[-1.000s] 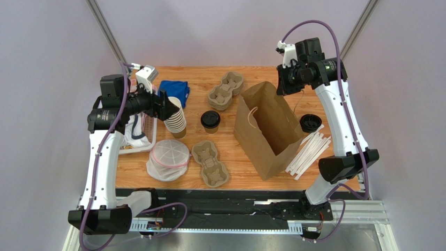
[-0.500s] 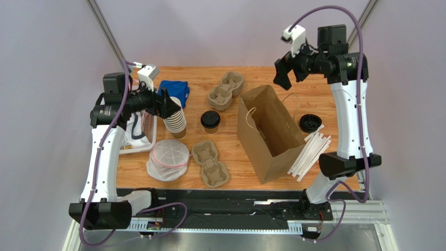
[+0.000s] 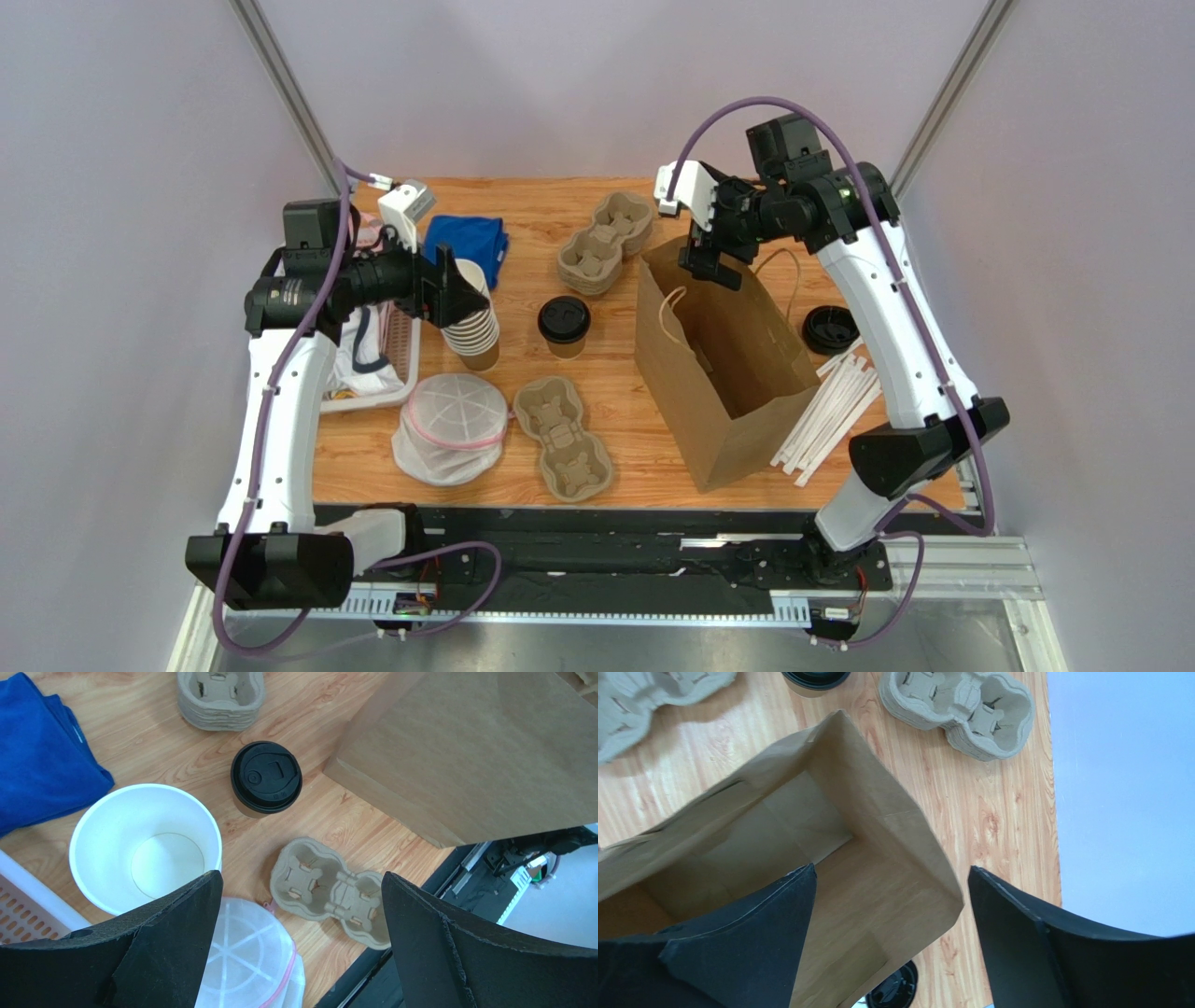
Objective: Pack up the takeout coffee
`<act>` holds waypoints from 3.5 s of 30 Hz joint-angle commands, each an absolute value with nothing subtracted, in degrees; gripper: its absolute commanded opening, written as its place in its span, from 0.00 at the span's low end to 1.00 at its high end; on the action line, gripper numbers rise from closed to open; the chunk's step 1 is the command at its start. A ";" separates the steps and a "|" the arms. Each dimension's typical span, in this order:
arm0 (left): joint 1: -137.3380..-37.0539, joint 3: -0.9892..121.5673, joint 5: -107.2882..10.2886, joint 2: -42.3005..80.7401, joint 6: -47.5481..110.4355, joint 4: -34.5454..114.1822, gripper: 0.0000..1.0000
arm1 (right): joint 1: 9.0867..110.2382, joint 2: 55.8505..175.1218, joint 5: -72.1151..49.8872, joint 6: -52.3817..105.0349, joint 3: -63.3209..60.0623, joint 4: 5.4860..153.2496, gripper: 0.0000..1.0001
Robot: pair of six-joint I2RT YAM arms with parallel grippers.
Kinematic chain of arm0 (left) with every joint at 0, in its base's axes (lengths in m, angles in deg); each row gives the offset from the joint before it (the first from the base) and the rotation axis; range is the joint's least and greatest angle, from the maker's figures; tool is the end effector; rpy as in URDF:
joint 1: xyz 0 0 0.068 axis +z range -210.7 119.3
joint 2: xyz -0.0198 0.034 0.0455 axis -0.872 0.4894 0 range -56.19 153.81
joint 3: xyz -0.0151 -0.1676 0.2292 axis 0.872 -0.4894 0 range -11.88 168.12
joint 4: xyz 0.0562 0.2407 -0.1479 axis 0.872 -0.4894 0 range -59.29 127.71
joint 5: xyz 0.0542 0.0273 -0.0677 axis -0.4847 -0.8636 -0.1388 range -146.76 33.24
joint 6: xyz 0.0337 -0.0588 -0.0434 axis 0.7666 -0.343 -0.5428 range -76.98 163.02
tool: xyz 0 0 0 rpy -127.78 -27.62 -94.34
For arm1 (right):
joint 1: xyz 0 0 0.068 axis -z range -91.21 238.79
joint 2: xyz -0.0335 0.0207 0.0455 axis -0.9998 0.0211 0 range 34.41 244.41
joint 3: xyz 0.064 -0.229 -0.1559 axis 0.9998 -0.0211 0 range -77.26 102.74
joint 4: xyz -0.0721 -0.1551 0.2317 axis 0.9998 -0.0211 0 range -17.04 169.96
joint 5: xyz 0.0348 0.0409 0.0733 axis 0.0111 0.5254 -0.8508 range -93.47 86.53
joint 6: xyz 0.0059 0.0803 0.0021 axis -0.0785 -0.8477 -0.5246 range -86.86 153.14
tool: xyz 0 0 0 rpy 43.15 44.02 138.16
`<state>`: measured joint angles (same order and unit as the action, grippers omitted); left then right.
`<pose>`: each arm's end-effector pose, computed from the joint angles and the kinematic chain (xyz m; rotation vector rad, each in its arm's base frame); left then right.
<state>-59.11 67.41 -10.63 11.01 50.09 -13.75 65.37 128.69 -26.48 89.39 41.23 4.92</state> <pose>0.2634 -0.0429 0.4061 0.5194 2.0631 -0.8111 0.3124 0.1650 0.4483 -1.6504 1.7106 0.2245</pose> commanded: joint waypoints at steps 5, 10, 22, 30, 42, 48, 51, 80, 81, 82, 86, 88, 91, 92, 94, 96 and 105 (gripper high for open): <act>-59.11 67.22 -7.98 8.76 55.24 -15.81 0.93 | 65.15 133.02 -26.50 94.75 45.43 5.78 0.71; -59.20 66.96 -8.68 8.85 56.29 -16.43 0.92 | 64.88 134.95 -26.06 94.49 46.92 3.76 0.39; -62.26 71.97 -9.11 9.82 61.65 -20.64 0.87 | 67.43 136.19 -23.07 80.17 51.50 -0.71 0.00; -77.55 69.77 -21.24 12.27 66.93 -22.67 0.86 | 69.19 133.90 -26.59 73.58 47.63 -2.92 0.00; -86.27 57.74 -29.33 19.48 55.77 -11.87 0.88 | 74.99 132.41 -32.65 68.21 46.05 -5.47 0.00; -87.85 56.50 -36.53 24.93 58.13 -7.47 0.88 | 74.90 132.23 -33.27 68.03 45.70 -5.99 0.00; -89.17 55.10 -38.82 25.99 61.46 -5.80 0.88 | 74.99 131.79 -33.62 68.56 45.00 -6.08 0.00; -91.19 44.63 -41.64 32.76 66.84 3.17 0.57 | 74.99 130.91 -35.20 70.23 43.50 -6.43 0.00; -91.19 44.98 -41.73 32.67 66.93 3.09 0.57 | 74.99 130.91 -35.11 70.23 43.50 -6.52 0.00; -91.19 45.16 -41.99 32.50 66.93 3.00 0.57 | 74.99 130.82 -35.20 70.23 43.50 -6.52 0.00; -91.02 46.13 -43.13 32.67 67.63 1.25 0.56 | 74.99 131.00 -35.20 70.32 43.50 -6.61 0.00; -90.58 46.74 -42.96 32.76 68.07 0.63 0.56 | 74.99 131.00 -35.29 70.32 43.50 -6.61 0.00; -90.32 46.74 -43.49 32.85 68.68 0.01 0.55 | 74.99 131.08 -35.29 70.41 43.59 -6.70 0.00; -89.97 46.74 -43.58 32.93 68.86 -0.34 0.52 | 74.99 131.09 -35.29 70.41 43.59 -6.70 0.00; -89.70 46.83 -43.58 33.02 68.78 -0.52 0.49 | 74.99 131.17 -35.29 70.49 43.50 -6.70 0.00; -89.52 47.01 -43.49 33.46 68.86 -0.52 0.46 | 74.99 131.17 -35.46 70.49 43.50 -6.70 0.00; -89.52 48.23 -38.66 30.04 69.57 -1.48 0.09 | 74.99 131.09 -35.64 70.58 43.59 -6.61 0.00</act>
<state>-89.80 45.31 -42.46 33.79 67.95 -0.76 75.16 133.28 -34.04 70.05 43.49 2.58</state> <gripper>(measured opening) 0.153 0.006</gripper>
